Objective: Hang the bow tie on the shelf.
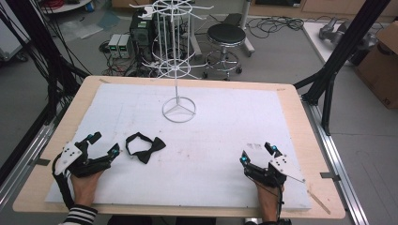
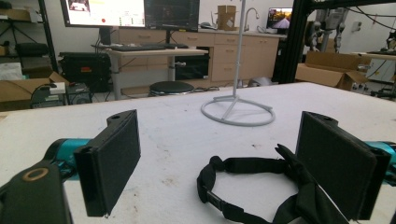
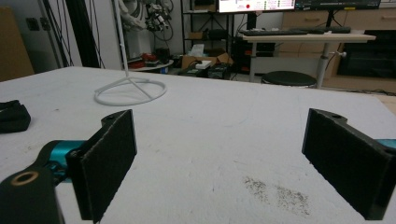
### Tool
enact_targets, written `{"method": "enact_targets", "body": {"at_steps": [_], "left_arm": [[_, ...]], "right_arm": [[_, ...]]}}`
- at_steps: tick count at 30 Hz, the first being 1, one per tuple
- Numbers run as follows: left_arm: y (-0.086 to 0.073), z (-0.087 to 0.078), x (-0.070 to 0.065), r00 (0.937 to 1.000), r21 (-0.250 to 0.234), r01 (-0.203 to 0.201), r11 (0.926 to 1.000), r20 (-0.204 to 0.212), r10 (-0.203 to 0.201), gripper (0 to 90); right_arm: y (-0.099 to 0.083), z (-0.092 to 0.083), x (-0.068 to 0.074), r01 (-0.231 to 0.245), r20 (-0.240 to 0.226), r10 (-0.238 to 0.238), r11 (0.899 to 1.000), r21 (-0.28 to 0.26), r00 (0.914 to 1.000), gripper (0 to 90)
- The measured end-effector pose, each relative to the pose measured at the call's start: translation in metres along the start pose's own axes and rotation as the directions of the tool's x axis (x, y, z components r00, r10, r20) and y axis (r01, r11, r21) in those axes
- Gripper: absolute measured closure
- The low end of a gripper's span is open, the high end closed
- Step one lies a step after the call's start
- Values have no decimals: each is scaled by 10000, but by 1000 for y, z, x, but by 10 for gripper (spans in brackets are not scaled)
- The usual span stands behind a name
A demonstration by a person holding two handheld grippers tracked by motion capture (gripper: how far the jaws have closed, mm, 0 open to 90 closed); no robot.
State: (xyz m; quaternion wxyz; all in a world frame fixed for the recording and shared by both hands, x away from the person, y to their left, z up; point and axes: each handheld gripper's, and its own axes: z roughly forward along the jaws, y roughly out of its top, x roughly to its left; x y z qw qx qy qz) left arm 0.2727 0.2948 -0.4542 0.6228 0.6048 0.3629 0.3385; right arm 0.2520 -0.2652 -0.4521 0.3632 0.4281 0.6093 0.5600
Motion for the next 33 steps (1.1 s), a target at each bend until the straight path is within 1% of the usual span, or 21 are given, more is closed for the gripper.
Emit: {"method": "enact_targets", "body": {"at_steps": [15, 16, 19, 23, 24, 27, 29, 30, 31, 32, 33], "left_arm": [[0, 1, -1, 9999, 44, 4, 10000, -108, -4, 144], [0, 1, -1, 9998, 58, -73, 10000, -162, 74, 144], [0, 1, -2, 9994, 67, -98, 9999, -324, 100, 144], [0, 1, -2, 9993, 122, -74, 9999, -375, 78, 145], [1, 2, -3, 9991, 213, -149, 9997, -397, 158, 145], [1, 3, -3, 9990, 320, -211, 9993, -385, 223, 145], [1, 4, -3, 9993, 360, -162, 9992, -342, 174, 145], [1, 4, -1, 9993, 369, 11, 9993, -372, 3, 143], [1, 4, -1, 9993, 369, 11, 9993, -372, 3, 142], [2, 4, 1, 9992, 418, 199, 9989, -347, -184, 140], [2, 4, 1, 9992, 418, 199, 9989, -347, -184, 139]], "right_arm": [[0, 0, 1, 53, -87, -53, 10000, -16, 9999, 91], [0, 0, 1, 42, -91, -42, 10000, 16, 10000, 91], [0, 0, 1, 110, -77, -110, 9999, -28, 9999, 91], [0, 0, 0, 45, -70, -45, 10000, -29, 10000, 91], [0, 0, 0, 49, -68, -49, 10000, -32, 10000, 91], [0, 0, 1, 45, -64, -46, 10000, -30, 10000, 91], [0, 0, 0, 53, -55, -53, 10000, -46, 10000, 91], [0, 0, 0, 42, -58, -43, 10000, -36, 10000, 91], [0, 0, 1, 20, -45, -20, 10000, -31, 10000, 91], [0, 0, 1, -5, -34, 5, 10000, -19, 10000, 91], [0, 0, 1, -17, -36, 17, 10000, -16, 10000, 91]]}}
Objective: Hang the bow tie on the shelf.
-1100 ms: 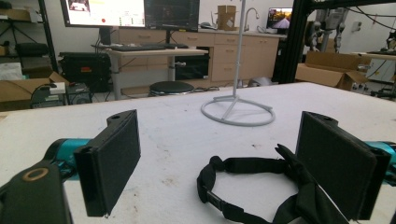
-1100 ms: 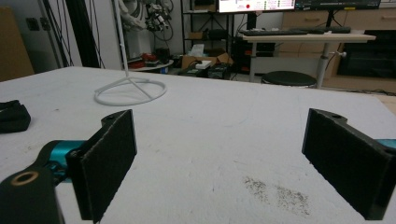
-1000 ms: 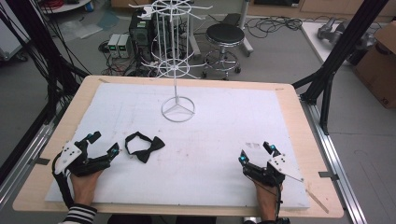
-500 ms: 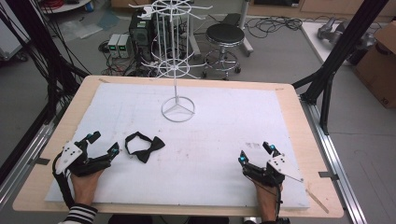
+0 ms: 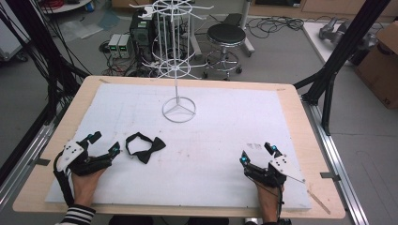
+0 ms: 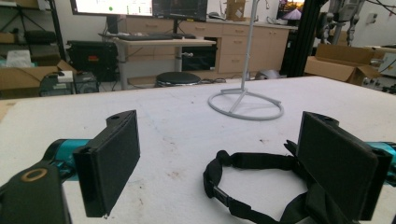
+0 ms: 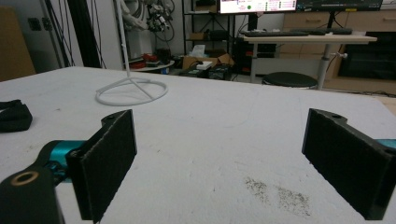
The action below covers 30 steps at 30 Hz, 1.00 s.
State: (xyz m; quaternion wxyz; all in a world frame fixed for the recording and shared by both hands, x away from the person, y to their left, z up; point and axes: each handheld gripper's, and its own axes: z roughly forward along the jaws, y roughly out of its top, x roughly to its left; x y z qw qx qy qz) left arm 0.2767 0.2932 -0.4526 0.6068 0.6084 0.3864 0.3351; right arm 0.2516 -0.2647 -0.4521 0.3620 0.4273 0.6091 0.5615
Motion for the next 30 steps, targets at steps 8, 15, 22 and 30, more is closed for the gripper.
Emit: {"method": "enact_targets", "body": {"at_steps": [8, 15, 22, 30], "left_arm": [[16, 3, 0, 9988, 760, -470, 9960, 193, 457, 140], [48, 9, -9, 9926, 1625, -982, 9818, 862, 850, 140], [67, 23, -22, 9815, 2549, -1537, 9547, 1511, 1177, 140], [69, 43, -37, 9644, 3715, -2082, 9048, 2321, 1265, 147]], "right_arm": [[0, 0, 0, 26, 6, -26, 10000, -8, 10000, 91], [0, 0, 0, 58, 3, -58, 10000, -7, 10000, 91], [0, 0, 0, 3, 13, -3, 10000, 2, 10000, 91], [0, 0, 0, 42, 11, -42, 10000, -6, 10000, 91]]}}
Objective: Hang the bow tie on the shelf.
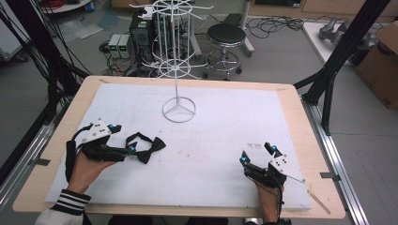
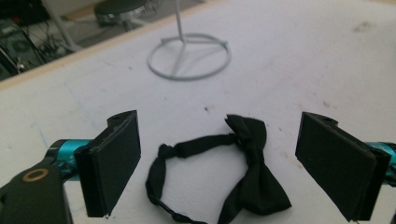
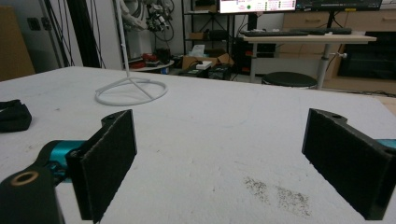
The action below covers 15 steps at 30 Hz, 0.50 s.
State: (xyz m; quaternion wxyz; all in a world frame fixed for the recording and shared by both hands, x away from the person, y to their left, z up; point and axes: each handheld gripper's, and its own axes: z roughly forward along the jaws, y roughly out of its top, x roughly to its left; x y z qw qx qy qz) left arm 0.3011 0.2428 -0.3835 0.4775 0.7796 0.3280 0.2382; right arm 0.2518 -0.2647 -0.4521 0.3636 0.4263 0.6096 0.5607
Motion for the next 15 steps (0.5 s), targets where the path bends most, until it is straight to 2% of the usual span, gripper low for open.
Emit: {"method": "enact_targets", "body": {"at_steps": [1, 2, 6, 7, 8, 9, 10, 11, 12, 13, 14, 15], "left_arm": [[1, 7, -3, 9998, 580, -133, 9982, 185, 123, 147], [2, 10, -5, 9994, 889, -238, 9958, 277, 214, 147], [4, 21, -8, 9981, 1751, -417, 9837, 520, 331, 164], [5, 23, -10, 9981, 1915, -480, 9803, 481, 395, 170], [5, 23, -10, 9981, 1915, -480, 9803, 481, 395, 176], [7, 27, -12, 9974, 2300, -641, 9711, 476, 545, 186], [7, 27, -12, 9974, 2300, -641, 9711, 476, 545, 191], [8, 32, -15, 9975, 2541, -563, 9655, 548, 437, 200], [8, 32, -15, 9975, 2541, -563, 9655, 548, 437, 203], [8, 36, -16, 9974, 2794, -549, 9586, 601, 396, 206], [8, 36, -16, 9974, 2794, -549, 9586, 601, 396, 207], [9, 41, -17, 9976, 3151, -578, 9473, 539, 430, 214]], "right_arm": [[0, 0, 0, -6, -2, 6, 10000, -2, 10000, 91], [0, 0, 0, -4, 4, 4, 10000, 1, 10000, 91], [0, 0, 0, -12, 10, 12, 10000, -3, 10000, 91], [0, 0, 0, -13, 10, 13, 10000, -3, 10000, 91], [0, 0, 0, -10, 12, 10, 10000, 0, 10000, 91], [0, 0, 0, -18, 9, 18, 10000, -2, 10000, 91], [0, 0, 0, -18, 9, 18, 10000, -2, 10000, 91], [0, 0, 0, -20, 13, 20, 10000, 2, 10000, 91], [0, 0, 0, -15, 13, 15, 10000, -1, 10000, 91], [0, 0, 0, -6, 12, 6, 10000, -2, 10000, 91], [0, 0, 0, -18, 7, 18, 10000, -4, 10000, 91], [0, 0, 0, -14, 0, 14, 10000, -5, 10000, 91]]}}
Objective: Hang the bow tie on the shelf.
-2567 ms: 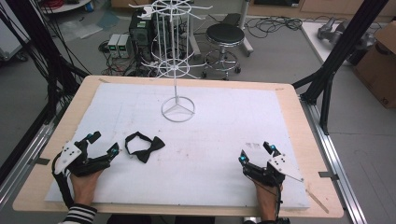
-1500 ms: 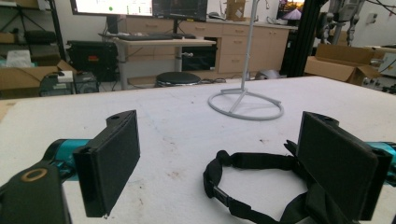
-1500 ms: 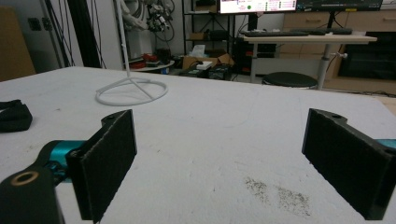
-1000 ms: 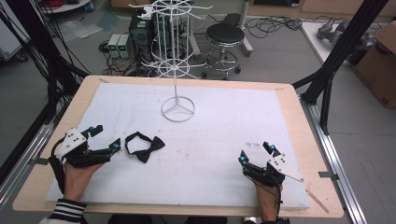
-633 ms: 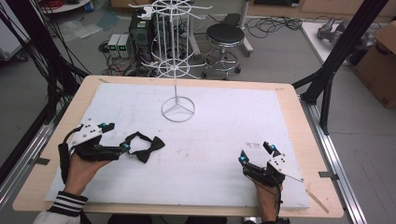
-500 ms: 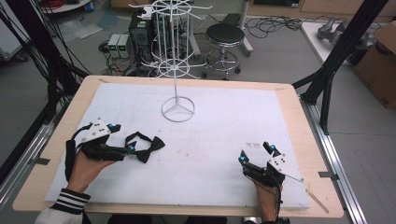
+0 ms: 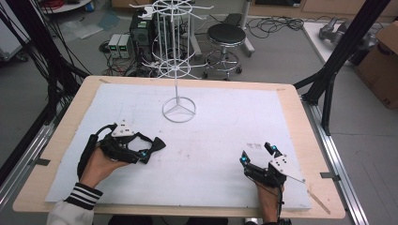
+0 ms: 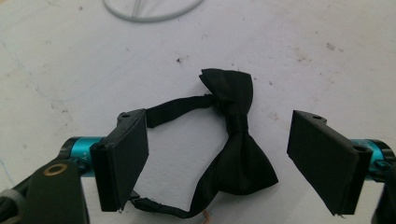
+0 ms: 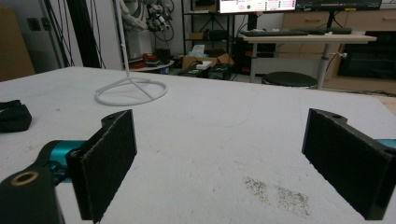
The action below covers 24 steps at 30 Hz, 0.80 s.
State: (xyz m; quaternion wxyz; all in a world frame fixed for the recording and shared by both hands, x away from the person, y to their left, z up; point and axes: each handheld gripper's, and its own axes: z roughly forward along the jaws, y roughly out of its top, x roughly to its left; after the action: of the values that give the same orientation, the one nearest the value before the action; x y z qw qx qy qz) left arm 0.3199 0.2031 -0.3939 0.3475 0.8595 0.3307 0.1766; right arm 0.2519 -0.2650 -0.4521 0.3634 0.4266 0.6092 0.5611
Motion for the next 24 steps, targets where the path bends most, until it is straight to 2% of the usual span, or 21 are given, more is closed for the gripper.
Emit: {"method": "enact_targets", "body": {"at_steps": [1, 2, 5, 6, 7, 9, 11, 14, 17, 18, 20, 24], "left_arm": [[0, 0, 0, 10000, 0, 0, 10000, 0, 0, 223], [2, 3, 0, 10000, 271, 9, 9996, 65, -11, 225], [5, 6, -1, 9998, 502, -3, 9987, 195, -7, 247], [6, 10, -2, 9997, 824, -25, 9966, 248, 5, 248], [6, 10, -2, 9997, 824, -25, 9966, 248, 5, 250], [7, 17, -3, 9993, 1214, -108, 9925, 370, 64, 252], [8, 19, -3, 9992, 1342, -144, 9909, 383, 94, 279], [7, 26, -4, 9990, 1785, -177, 9838, 436, 101, 321], [7, 28, -4, 9989, 1904, -123, 9816, 462, 35, 350], [7, 30, -3, 9987, 2073, -117, 9782, 514, 11, 362], [6, 32, -3, 9987, 2155, -125, 9764, 509, 15, 369], [6, 35, -2, 9981, 2200, -157, 9754, 617, 22, 397]], "right_arm": [[0, 0, 0, 0, 0, 0, 10000, 0, 10000, 91], [0, 0, 0, 0, 11, 0, 10000, 4, 10000, 91], [0, 0, 0, -11, 7, 11, 10000, 4, 10000, 91], [0, 0, 0, -12, 6, 12, 10000, 5, 10000, 91], [0, 0, 0, -14, 5, 14, 10000, 7, 10000, 91], [0, 0, 0, -17, -8, 17, 10000, 15, 10000, 91], [0, 0, 0, -20, -11, 20, 10000, 15, 10000, 91], [0, 0, 0, -14, -23, 14, 10000, 8, 10000, 91], [0, 0, 0, -20, -20, 20, 10000, 8, 10000, 91], [0, 0, 0, -10, -13, 10, 10000, 10, 10000, 91], [0, 0, 0, -4, -11, 4, 10000, 7, 10000, 91], [0, 0, 0, 3, -9, -3, 10000, -11, 10000, 91]]}}
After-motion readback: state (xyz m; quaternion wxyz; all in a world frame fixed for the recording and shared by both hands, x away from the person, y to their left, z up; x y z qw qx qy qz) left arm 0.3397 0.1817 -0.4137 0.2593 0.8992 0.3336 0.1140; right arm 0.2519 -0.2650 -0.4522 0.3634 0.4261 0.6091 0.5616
